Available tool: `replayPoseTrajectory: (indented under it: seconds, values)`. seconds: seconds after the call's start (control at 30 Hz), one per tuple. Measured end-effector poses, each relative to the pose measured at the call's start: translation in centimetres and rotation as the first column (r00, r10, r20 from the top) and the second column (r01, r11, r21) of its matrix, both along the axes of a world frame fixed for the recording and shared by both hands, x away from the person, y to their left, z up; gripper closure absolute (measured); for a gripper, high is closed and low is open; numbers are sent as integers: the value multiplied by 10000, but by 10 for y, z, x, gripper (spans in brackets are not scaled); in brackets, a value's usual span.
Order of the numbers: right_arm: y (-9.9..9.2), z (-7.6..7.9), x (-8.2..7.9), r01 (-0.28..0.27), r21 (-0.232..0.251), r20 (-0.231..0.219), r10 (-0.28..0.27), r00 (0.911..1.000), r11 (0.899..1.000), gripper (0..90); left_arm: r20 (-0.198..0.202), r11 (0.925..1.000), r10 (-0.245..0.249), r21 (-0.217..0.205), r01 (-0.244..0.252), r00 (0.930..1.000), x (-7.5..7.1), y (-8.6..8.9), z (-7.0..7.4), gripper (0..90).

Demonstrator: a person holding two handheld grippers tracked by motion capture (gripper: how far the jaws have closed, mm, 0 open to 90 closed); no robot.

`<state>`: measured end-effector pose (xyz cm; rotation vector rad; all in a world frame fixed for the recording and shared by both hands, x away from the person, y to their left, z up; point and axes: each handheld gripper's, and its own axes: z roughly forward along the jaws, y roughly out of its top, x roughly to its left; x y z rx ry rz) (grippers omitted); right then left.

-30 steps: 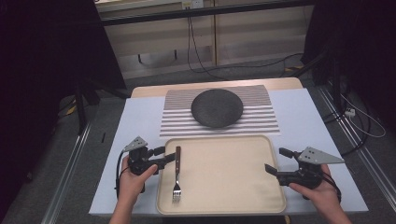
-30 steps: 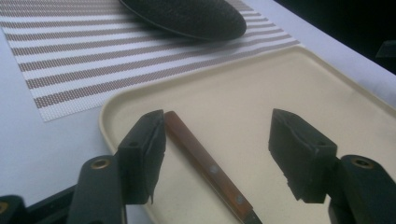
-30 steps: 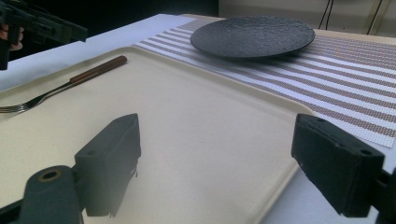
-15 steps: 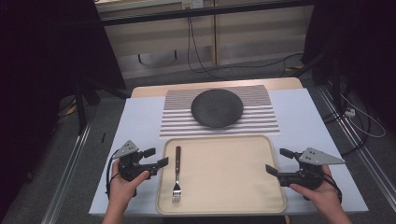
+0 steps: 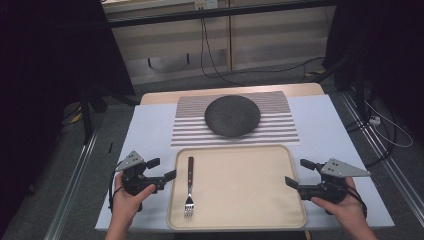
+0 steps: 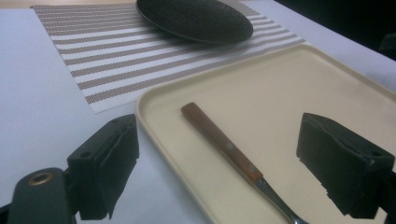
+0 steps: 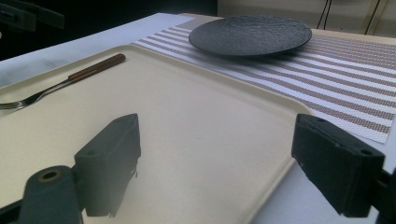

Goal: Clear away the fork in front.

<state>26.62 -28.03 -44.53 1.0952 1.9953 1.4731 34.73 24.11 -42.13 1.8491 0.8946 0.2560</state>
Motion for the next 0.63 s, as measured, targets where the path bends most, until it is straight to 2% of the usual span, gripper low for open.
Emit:
replayPoseTrajectory:
  seconds: [0.2,0.37,0.63]
  values:
    - [0,0,0,48,-3,-7,-48,10000,10000,157,62,9996,196,-198,-195,9998,-1,4,0,116]
    - [0,0,-2,9,18,8,-9,10000,10000,156,110,9998,15,-185,-13,9999,-2,4,0,112]
    - [-2,-2,-2,5,-72,-46,-5,10000,10000,156,106,9997,202,-131,-200,9997,1,5,-4,107]
